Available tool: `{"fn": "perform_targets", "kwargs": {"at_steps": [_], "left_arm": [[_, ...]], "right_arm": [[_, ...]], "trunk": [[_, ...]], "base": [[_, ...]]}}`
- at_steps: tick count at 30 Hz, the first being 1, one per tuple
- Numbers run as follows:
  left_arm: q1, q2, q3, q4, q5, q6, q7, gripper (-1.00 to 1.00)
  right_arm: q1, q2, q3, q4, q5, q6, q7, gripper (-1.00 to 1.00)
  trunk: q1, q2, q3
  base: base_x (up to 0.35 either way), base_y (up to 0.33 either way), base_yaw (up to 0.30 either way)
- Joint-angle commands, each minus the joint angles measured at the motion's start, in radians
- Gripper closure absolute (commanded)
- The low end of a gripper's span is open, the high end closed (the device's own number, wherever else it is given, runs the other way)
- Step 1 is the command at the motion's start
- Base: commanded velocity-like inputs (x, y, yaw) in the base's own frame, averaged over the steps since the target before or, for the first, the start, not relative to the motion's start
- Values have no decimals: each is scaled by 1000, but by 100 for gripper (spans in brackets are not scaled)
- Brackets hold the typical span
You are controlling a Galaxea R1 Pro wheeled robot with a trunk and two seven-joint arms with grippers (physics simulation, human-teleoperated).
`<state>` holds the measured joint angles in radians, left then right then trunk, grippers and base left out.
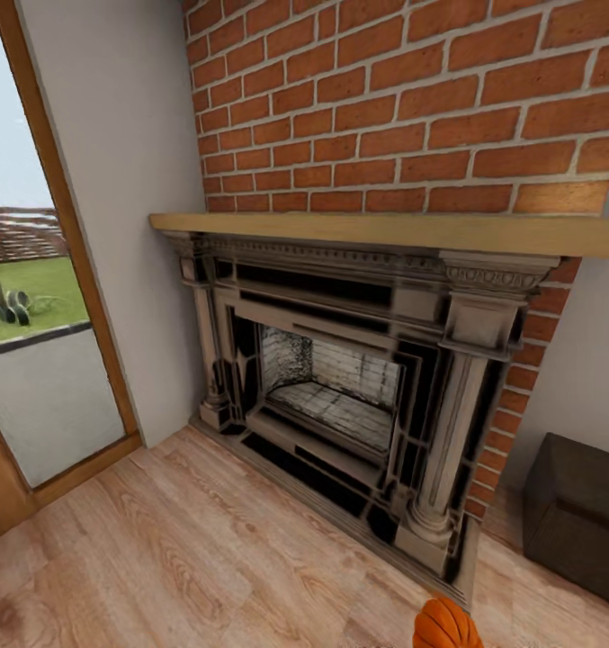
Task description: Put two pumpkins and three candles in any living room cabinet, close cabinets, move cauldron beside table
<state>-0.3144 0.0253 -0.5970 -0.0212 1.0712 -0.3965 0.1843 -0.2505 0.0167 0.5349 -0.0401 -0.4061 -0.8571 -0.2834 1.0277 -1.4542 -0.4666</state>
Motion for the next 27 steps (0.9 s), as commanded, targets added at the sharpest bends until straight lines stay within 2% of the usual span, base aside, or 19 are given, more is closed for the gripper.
{"fn": "perform_targets", "kwargs": {"at_steps": [1,2,3,6,10,19,22,27], "left_arm": [[23,-1,-17,-3,-6,-40,7,100],[46,-1,-22,-3,-7,-82,7,100],[77,-2,-44,-3,-7,-140,6,100],[106,-2,-81,-3,-7,-196,6,100],[113,-4,-92,-3,-7,-209,6,100],[113,-4,-92,-3,-7,-202,5,100],[113,-4,-92,-3,-7,-202,6,100],[113,-5,-93,-3,-7,-201,6,100]], "right_arm": [[-1,2,14,19,0,-32,-3,100],[-1,3,15,30,1,-52,-3,100],[-1,7,15,40,1,-69,0,100],[-1,18,16,48,2,-87,2,100],[-1,22,16,51,2,-90,2,100],[-1,21,10,47,0,-59,-3,100],[-1,21,10,45,0,-25,-2,100],[-1,22,10,43,-1,-12,-3,100]], "trunk": [[-4,7,3],[-8,14,6],[-12,21,9],[-23,42,18],[-39,70,31],[-39,70,31],[-39,70,31],[-39,70,31]], "base": [[0,0,-296],[0,0,-296],[0,0,-296],[0,0,-296],[0,0,-296],[-8,-5,-296],[-183,-107,-296],[-236,-219,-296]]}}
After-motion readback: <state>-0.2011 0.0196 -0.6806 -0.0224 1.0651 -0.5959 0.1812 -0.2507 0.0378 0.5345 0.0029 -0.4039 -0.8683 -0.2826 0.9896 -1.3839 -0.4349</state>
